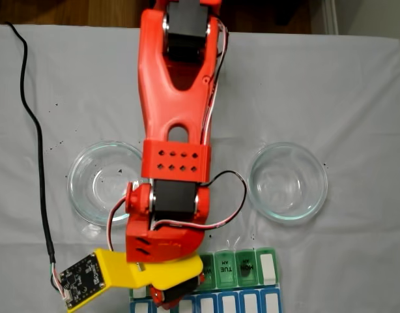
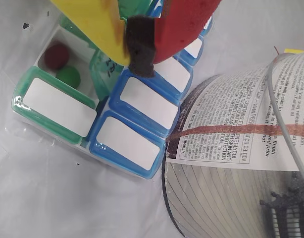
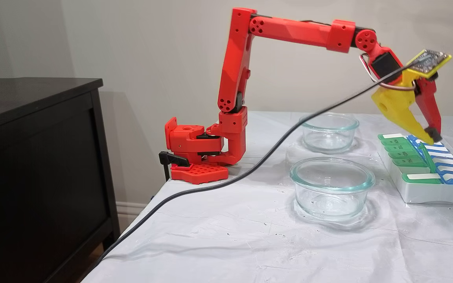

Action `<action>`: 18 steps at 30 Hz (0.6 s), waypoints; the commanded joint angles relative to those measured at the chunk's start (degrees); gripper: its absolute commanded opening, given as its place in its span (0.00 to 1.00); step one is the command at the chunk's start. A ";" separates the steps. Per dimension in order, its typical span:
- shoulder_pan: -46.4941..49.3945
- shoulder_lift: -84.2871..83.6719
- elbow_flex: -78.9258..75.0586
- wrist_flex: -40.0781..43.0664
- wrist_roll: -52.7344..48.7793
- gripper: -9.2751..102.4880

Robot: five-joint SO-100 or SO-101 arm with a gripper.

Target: Sort medicines into box.

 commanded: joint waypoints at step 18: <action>-1.05 -6.68 -15.73 16.52 0.79 0.08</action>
